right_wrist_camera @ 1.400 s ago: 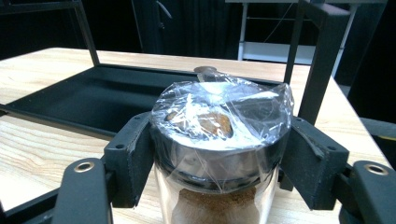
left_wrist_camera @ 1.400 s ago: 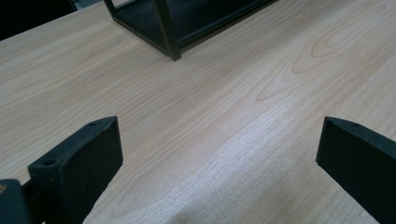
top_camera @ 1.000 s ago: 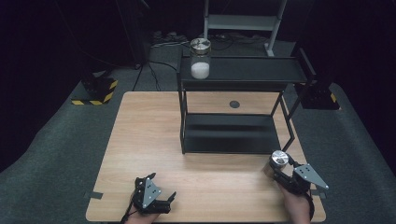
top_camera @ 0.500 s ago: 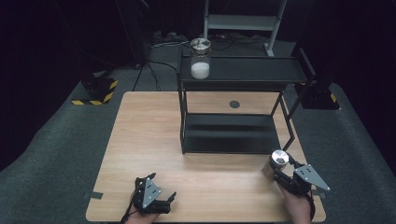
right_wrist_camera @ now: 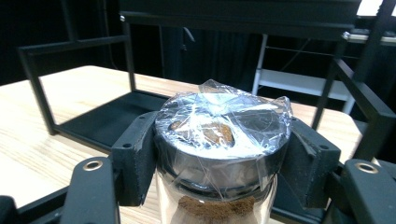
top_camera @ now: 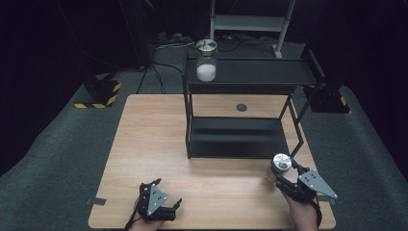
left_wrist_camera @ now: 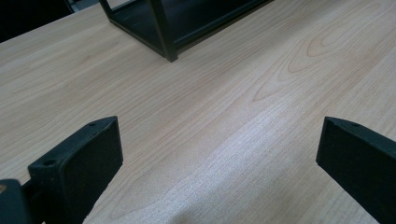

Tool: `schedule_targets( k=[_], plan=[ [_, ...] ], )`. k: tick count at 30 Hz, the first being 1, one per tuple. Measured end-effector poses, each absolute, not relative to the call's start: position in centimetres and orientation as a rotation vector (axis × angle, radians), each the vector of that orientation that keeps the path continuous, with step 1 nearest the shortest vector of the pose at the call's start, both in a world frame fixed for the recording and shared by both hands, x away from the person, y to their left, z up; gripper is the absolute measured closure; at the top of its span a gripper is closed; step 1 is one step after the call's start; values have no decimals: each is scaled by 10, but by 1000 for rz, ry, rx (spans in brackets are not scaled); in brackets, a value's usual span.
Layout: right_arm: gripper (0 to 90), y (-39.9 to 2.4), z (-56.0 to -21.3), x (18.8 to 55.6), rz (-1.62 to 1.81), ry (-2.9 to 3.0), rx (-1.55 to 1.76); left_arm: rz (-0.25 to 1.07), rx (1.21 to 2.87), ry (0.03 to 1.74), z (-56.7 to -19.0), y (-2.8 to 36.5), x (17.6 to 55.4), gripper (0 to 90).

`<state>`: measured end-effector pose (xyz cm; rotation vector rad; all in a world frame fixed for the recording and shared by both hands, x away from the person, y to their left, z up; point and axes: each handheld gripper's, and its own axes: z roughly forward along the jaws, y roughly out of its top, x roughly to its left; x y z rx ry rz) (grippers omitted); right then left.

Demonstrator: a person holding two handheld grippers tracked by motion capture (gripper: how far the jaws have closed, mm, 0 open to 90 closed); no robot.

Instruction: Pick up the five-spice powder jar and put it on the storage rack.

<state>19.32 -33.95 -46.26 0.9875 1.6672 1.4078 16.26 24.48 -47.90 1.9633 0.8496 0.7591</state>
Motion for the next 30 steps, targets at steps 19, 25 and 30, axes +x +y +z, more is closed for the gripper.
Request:
schedule_targets(
  k=[19,25,30],
  plan=[
    [339,-320,-419,199,1475,1688,922,757,1969,823,-480,246,162,7],
    [339,-317,-405,203,1488,1680,908,748,1958,828,-480,248,163,7],
    [339,-314,-395,208,1502,1675,897,745,1955,830,-480,249,163,7]
  ],
)
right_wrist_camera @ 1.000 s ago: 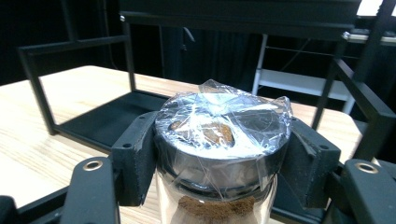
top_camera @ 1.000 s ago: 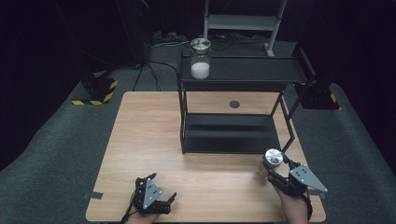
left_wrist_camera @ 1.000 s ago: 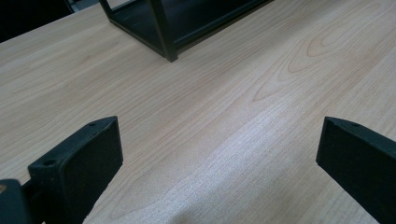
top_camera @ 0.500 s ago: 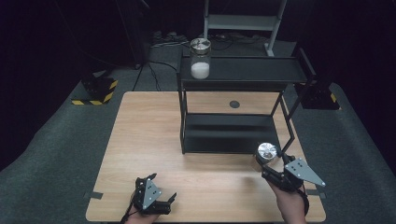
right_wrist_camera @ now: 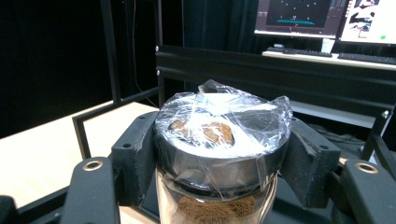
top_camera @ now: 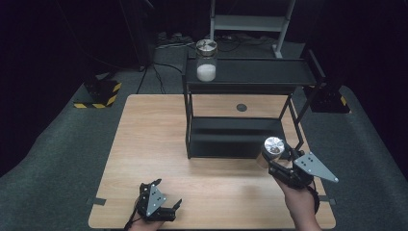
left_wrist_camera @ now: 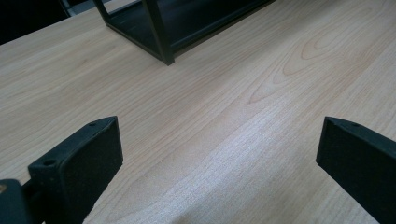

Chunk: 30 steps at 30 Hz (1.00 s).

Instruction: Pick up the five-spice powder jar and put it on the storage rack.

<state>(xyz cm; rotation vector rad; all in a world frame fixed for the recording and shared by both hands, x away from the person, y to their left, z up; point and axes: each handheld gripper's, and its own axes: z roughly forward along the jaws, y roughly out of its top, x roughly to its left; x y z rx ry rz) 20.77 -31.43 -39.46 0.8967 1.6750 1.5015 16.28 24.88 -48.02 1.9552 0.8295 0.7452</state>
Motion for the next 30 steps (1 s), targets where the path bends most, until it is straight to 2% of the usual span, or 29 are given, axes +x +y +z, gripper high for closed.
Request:
schedule_targets(
  k=[30],
  plan=[
    [339,-306,-345,239,1513,1624,865,734,1947,828,-481,251,163,6]
  ],
)
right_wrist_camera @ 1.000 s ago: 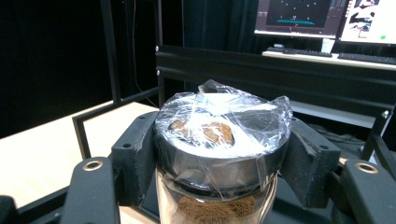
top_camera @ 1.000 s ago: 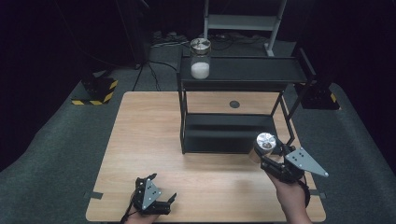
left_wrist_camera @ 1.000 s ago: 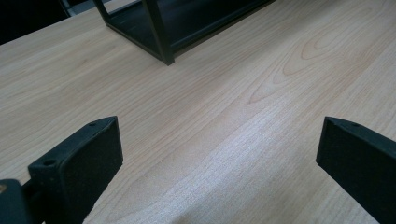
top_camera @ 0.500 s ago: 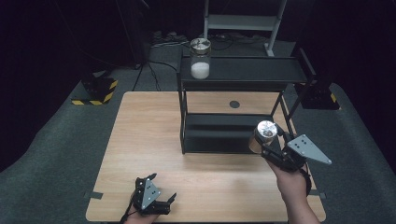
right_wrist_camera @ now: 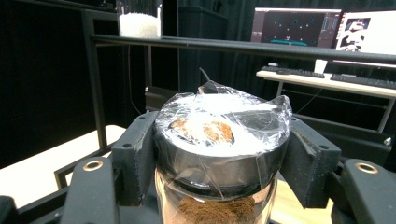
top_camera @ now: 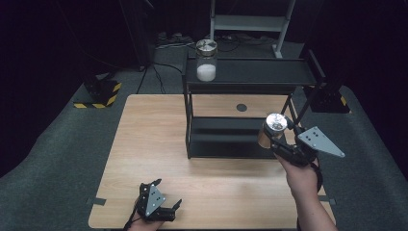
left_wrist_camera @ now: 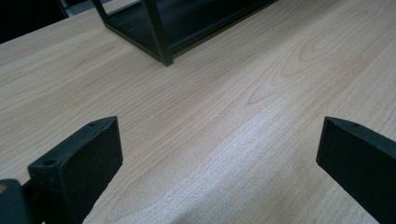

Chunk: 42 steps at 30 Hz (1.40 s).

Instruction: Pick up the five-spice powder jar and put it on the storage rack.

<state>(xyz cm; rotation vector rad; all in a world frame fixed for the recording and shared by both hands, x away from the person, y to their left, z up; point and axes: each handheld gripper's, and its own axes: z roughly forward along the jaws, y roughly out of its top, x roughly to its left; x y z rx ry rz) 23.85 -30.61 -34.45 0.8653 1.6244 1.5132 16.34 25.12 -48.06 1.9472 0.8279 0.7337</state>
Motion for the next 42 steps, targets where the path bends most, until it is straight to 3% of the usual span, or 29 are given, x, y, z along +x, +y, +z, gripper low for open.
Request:
schedule_targets(
  k=[42],
  plan=[
    [339,-291,-265,271,1558,1491,800,725,1937,824,-481,254,163,6]
  ],
)
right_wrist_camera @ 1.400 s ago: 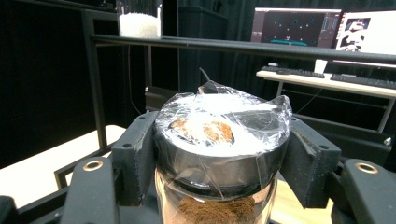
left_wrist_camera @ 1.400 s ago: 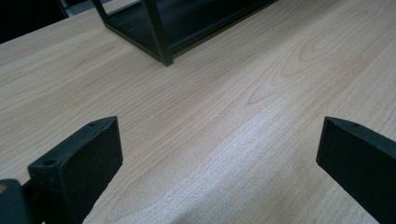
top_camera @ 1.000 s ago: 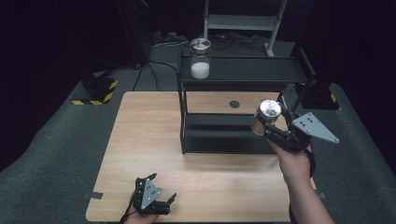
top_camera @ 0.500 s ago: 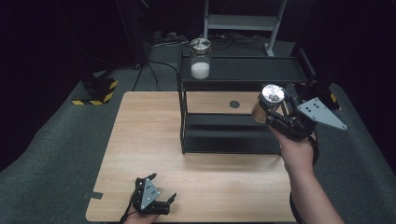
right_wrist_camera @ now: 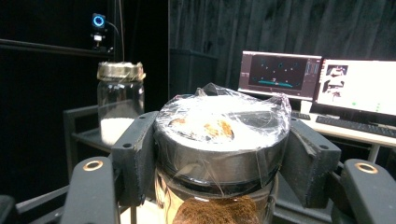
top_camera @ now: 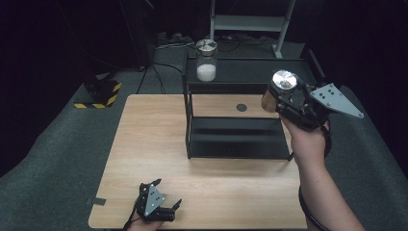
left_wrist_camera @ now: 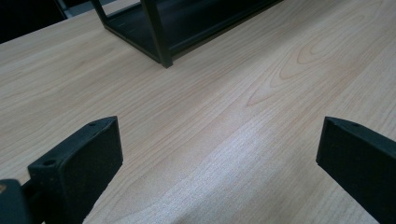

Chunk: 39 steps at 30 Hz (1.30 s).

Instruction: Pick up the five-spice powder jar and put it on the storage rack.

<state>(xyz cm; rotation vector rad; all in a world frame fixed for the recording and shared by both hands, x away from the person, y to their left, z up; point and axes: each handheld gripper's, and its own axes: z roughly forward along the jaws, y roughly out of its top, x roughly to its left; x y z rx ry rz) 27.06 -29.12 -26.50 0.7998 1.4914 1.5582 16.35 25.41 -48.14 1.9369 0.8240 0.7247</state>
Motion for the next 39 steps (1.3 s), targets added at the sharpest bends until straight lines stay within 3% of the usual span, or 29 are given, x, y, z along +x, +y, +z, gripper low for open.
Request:
schedule_targets(
  k=[39],
  plan=[
    [339,-265,-236,343,1529,1413,863,712,1922,823,-482,257,164,6]
  ],
)
